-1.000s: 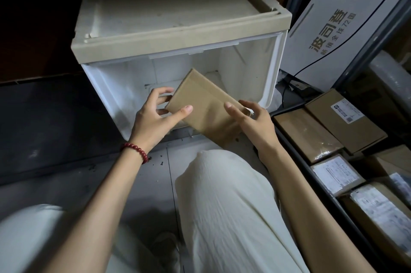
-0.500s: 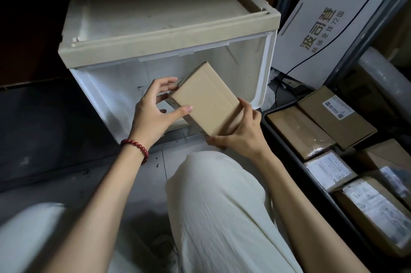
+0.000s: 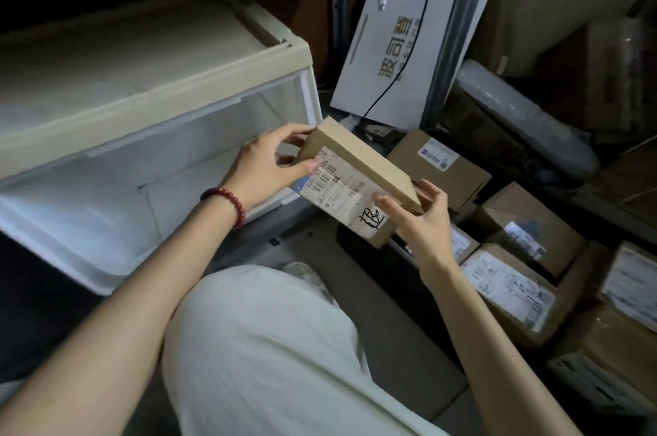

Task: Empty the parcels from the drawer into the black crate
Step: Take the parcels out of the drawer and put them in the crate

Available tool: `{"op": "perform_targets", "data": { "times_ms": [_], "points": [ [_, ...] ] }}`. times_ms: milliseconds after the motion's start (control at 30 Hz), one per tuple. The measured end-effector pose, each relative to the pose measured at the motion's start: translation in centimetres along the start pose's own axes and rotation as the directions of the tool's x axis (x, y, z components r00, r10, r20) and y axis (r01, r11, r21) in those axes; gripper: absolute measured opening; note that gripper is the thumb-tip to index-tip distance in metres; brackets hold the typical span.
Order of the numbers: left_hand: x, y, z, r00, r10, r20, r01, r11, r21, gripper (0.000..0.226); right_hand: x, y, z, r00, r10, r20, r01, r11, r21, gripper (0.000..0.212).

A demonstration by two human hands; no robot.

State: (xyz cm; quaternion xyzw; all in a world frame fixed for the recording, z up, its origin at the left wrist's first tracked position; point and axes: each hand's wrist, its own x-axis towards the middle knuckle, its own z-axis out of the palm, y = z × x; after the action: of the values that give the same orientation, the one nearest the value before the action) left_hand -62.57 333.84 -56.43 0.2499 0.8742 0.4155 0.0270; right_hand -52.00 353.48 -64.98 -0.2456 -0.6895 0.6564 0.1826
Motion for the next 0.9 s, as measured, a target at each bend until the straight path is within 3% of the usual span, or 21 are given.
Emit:
{"op": "perform_targets", "data": {
  "times_ms": [200, 433, 633, 733, 900],
  "points": [
    [5.0, 5.0, 3.0, 0.992, 0.081, 0.099, -0.099, 0.977, 0.189, 0.043, 1.6, -1.1, -4.4, 0.988, 0.035, -0.154, -0.029, 0.999, 0.037, 0.075],
    [9.2, 7.8, 9.4, 0.953, 0.004, 0.304, -0.085, 0.964, 0.252, 0.049, 2.6, 1.2, -8.6, 0.951, 0.143, -0.275, -0.132, 0.989, 0.061, 0.08],
    [10.8, 6.7, 15.1, 0.961, -0.102, 0.257, 0.054, 0.981, 0.187, 0.056, 3.6, 3.7, -10.4, 0.935, 0.234, -0.266, -0.204, 0.97, 0.135, 0.058],
    [10.7, 5.5, 17.3, 0.955, -0.096, 0.279, 0.036, 0.976, 0.214, 0.056, 4.1, 4.6, -10.9, 0.926, 0.257, -0.278, -0.226, 0.964, 0.137, 0.043],
    [10.8, 3.7, 19.0, 0.943, -0.14, 0.303, 0.054, 0.96, 0.275, 0.066, 4.6, 5.2, -10.7, 0.91, 0.199, -0.363, -0.171, 0.979, 0.107, 0.049]
  ]
}}
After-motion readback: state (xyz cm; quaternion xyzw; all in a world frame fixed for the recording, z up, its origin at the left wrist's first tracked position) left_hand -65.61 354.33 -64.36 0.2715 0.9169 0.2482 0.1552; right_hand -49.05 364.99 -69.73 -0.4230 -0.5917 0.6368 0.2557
